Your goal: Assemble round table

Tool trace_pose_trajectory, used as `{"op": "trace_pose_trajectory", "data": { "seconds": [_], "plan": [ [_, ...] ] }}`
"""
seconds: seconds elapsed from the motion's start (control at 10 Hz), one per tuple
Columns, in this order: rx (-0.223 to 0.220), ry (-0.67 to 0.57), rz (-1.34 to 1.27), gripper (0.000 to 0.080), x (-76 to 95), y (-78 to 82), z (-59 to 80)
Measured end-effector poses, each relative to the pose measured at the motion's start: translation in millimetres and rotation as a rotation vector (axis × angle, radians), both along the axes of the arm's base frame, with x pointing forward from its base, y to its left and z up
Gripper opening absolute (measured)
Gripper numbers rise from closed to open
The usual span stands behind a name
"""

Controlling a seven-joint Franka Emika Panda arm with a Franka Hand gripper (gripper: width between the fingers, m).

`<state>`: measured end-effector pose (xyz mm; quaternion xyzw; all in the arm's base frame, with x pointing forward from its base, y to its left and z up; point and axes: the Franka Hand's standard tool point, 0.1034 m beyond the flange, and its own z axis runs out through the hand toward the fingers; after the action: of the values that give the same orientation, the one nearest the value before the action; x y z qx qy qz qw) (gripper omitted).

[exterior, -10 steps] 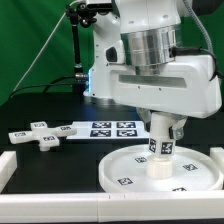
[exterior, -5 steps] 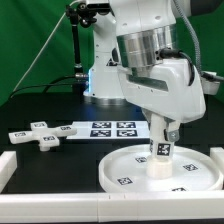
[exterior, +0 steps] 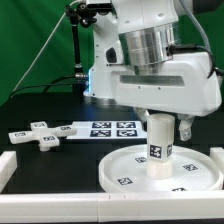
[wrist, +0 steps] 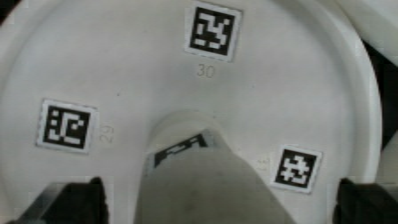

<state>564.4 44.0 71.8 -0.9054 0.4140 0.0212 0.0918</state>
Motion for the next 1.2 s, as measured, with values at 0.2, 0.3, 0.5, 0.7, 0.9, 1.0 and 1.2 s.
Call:
{"op": "trace_pose_trajectory", "data": {
  "seconds": [0.2, 0.3, 0.5, 0.7, 0.9, 1.0, 1.2],
  "plan": [
    [-0.006, -0.029, 0.155, 0.0649, 0.0, 0.0, 0.0],
    [-0.013, -0.044, 0.245, 0.0649, 0.4, -0.7, 0.3],
    [-0.049, -0.090, 0.518, 0.0649, 5.9, -2.5, 4.4],
    [-0.072, -0.119, 0.763, 0.0649, 8.5, -0.7, 7.3],
    [-0.074, -0.137, 0.892, 0.0649, 9.2, -1.4, 7.8],
    [-0.076, -0.150, 0.971, 0.0649, 9.2, -1.8, 7.7],
    [-0.087, -0.171, 1.135, 0.0649, 9.3, -3.3, 7.9]
  ]
}}
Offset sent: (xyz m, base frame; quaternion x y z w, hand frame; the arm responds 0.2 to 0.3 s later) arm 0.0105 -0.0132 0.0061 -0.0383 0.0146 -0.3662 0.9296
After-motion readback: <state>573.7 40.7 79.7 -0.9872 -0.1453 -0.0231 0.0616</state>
